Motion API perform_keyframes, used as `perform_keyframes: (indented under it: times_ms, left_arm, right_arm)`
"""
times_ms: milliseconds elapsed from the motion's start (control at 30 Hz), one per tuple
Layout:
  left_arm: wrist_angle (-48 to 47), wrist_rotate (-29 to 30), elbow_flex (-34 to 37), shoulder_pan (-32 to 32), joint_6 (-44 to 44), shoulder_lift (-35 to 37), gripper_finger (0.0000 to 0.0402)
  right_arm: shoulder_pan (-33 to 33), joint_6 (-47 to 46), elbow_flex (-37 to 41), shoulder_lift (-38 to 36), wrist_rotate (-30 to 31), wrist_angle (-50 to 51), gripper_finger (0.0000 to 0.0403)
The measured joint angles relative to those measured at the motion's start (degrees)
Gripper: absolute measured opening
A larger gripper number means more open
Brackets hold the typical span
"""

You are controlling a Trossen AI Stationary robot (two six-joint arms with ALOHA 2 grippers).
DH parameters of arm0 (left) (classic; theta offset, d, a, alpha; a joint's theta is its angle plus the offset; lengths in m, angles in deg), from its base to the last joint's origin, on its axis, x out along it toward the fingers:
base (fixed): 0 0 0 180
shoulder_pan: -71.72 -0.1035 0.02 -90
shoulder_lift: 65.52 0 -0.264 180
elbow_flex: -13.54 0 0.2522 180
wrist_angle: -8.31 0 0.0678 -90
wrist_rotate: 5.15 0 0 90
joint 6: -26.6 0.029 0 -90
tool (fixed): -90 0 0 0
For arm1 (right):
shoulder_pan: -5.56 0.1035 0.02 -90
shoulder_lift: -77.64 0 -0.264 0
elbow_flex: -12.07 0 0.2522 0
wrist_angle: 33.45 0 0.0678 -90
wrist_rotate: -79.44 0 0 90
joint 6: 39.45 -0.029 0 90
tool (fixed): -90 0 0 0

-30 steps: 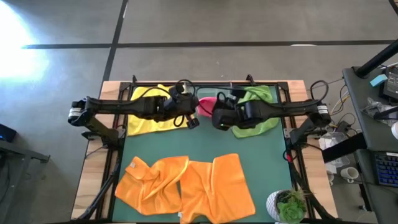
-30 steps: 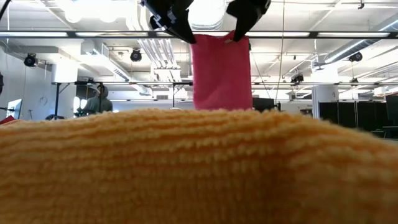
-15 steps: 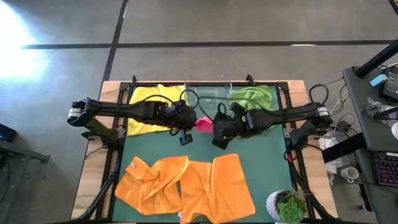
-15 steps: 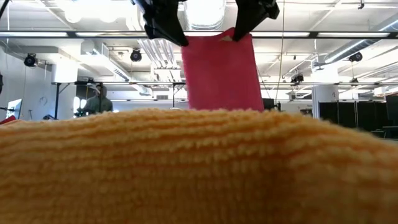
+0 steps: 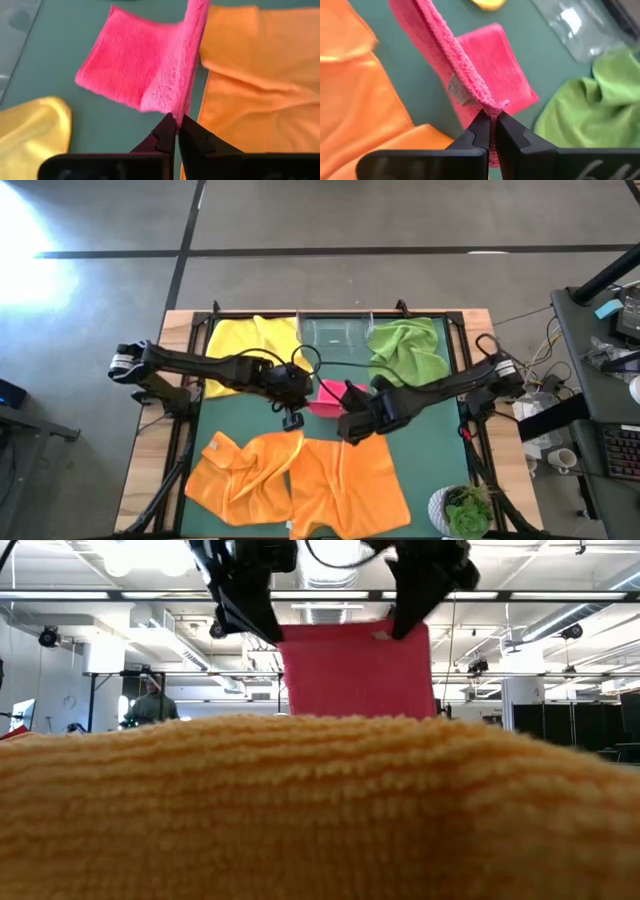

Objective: Fold microfiber towels
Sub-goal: Fold the pink microfiber towel

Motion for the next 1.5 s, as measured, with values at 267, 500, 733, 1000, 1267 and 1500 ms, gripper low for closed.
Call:
perform_keyframes:
  times_ms: [267,500,733,1000,1267,1500]
  left_arm:
    - [10.87,0.63,3.93,0.02,-1.24,-2.12,0.0001]
    - [12.21,4.76,3.87,-0.92,0.68,-6.14,0.0001]
    - [12.73,5.39,3.91,-3.24,0.66,-9.52,0.0001]
    - [12.95,5.52,3.89,-5.05,0.29,-12.28,0.0001]
    - [13.64,6.48,3.76,-6.49,0.30,-12.24,0.0001]
    - [14.03,6.46,3.68,-7.60,0.75,-13.59,0.0001]
  right_arm:
    - [0.15,-4.21,3.18,1.69,-1.04,-0.15,0.0008]
    - [-3.85,-2.36,7.64,1.69,-2.51,-5.56,0.0008]
    - [-8.03,1.33,10.68,1.65,-5.18,-11.11,0.0008]
    - [-10.64,2.58,16.60,1.67,-7.91,-14.84,0.0008]
    - [-12.60,4.91,21.89,1.67,-7.75,-23.34,0.0008]
    - [-14.42,7.98,22.06,1.67,-5.53,-23.37,0.0008]
